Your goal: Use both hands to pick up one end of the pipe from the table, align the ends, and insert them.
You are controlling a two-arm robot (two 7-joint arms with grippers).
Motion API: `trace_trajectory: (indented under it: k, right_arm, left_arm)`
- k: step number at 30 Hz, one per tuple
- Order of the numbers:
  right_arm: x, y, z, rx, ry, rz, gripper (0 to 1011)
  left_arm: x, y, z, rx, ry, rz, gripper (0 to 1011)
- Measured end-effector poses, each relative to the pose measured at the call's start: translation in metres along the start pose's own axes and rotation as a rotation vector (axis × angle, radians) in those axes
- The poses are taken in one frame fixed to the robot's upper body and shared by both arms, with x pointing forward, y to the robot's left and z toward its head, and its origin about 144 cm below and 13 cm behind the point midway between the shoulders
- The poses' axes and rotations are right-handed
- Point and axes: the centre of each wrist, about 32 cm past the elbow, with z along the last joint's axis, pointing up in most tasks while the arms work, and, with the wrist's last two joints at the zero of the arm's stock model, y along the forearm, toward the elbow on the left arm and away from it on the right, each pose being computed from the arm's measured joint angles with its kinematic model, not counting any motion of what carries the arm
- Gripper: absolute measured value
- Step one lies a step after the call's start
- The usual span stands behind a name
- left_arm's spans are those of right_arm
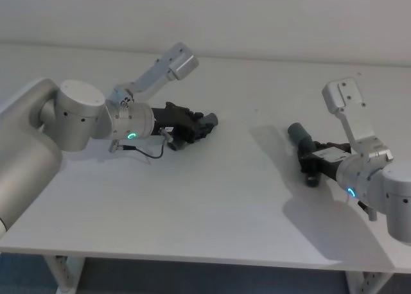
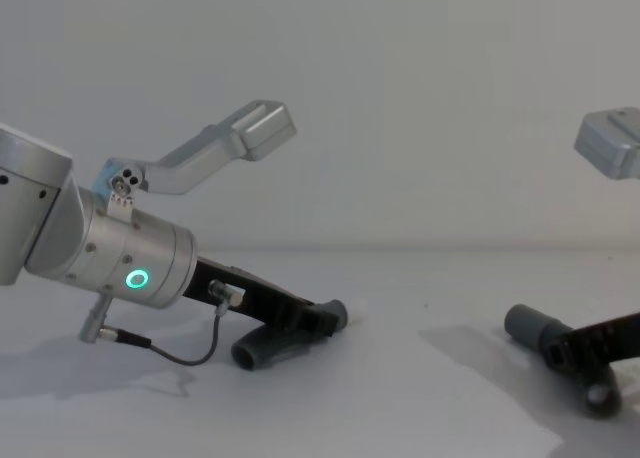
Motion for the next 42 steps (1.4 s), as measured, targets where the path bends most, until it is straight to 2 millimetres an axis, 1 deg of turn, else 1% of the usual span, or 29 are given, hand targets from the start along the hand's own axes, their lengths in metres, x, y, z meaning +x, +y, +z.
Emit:
trace_trajectory:
  k: [12,22,25,31,34,42]
  right_arm:
    - [0.003,-0.002,-0.001,0.034,0.01,-0.003,260]
    - [0.012,-0.009,-0.003,0.119,0.022,0.009,260]
    - [0.017,-0.012,-0.004,0.152,0.021,0.019,260]
    - [0.031,-0.017,-0.007,0.222,0.006,0.06,260]
    - [0.035,-0.019,-0.009,0.242,-0.003,0.079,260]
    - [0.056,-0.023,-0.014,0.298,-0.052,0.164,260]
  left_arm:
    - [0.0,0.001,0.003,0.01,-0.017,0.008,348]
    - [0.0,0.012,0.018,0.017,-0.076,0.038,348]
    - [0.002,0.017,0.025,0.016,-0.107,0.043,348]
    - [0.005,0.023,0.034,0.011,-0.151,0.031,348]
    - [0.008,0.025,0.039,0.006,-0.18,0.015,348]
    - [0.017,0.031,0.049,-0.012,-0.261,-0.049,348]
